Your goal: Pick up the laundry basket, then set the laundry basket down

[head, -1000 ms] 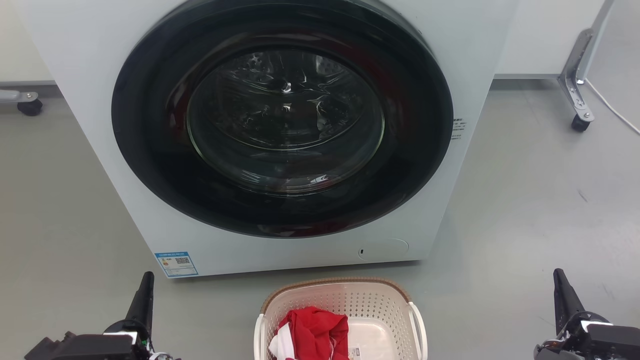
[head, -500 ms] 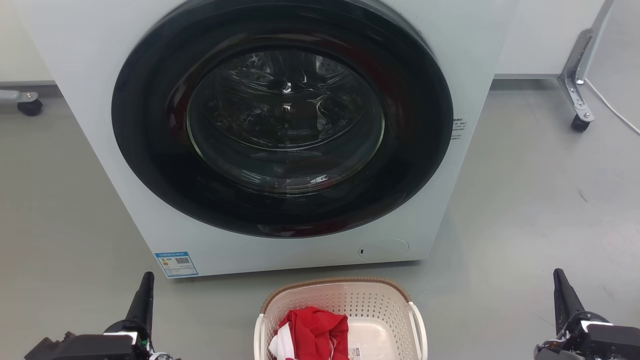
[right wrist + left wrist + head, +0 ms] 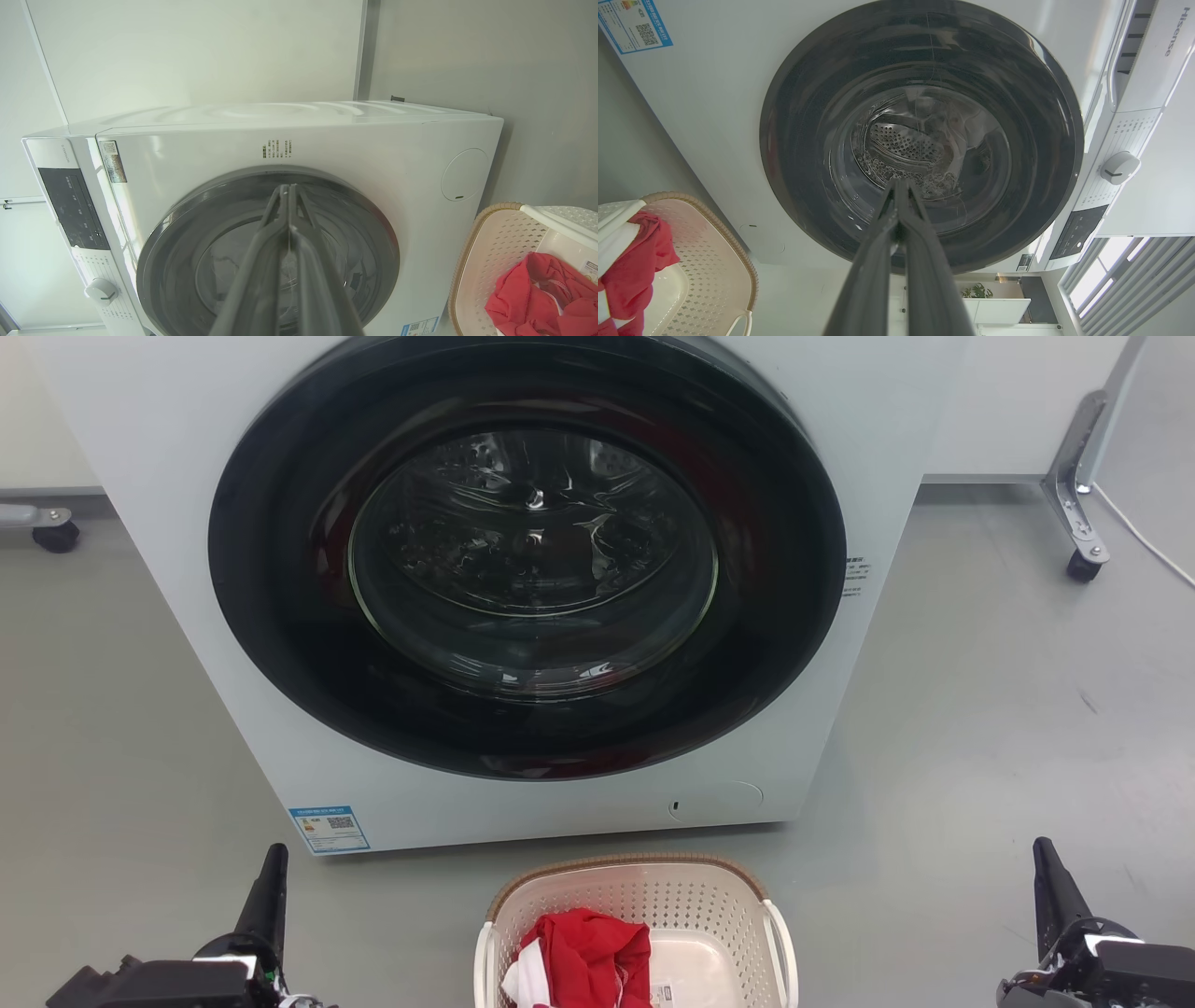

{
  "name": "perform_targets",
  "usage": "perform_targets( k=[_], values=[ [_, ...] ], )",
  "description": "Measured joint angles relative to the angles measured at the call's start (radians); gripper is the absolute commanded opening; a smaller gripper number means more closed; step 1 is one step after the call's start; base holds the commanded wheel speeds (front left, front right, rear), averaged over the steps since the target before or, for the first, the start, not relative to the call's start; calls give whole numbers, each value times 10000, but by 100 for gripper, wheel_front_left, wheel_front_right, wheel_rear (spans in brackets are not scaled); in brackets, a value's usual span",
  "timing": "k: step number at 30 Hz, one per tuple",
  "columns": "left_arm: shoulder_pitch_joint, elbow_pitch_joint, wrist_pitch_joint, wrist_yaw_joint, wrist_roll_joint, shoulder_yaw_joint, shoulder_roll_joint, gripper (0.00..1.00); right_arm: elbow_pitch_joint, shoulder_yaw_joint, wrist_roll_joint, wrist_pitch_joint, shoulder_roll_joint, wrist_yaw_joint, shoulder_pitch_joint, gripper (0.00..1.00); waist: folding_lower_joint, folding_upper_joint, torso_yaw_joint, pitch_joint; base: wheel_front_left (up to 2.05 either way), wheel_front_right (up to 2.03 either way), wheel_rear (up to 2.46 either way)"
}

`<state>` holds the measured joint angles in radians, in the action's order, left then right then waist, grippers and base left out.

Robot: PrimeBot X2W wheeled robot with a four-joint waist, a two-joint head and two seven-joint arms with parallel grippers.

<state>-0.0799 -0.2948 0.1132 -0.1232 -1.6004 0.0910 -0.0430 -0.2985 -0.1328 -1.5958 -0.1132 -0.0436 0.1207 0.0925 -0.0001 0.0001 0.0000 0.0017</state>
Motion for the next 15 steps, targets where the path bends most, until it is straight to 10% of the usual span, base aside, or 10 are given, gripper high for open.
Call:
perform_targets(
  k=[15],
  values=[
    [0,-4,0,0,0,0,2,0,0,0,0,0,0,15,0,0,1,0,0,0,0,0,0]
  ],
)
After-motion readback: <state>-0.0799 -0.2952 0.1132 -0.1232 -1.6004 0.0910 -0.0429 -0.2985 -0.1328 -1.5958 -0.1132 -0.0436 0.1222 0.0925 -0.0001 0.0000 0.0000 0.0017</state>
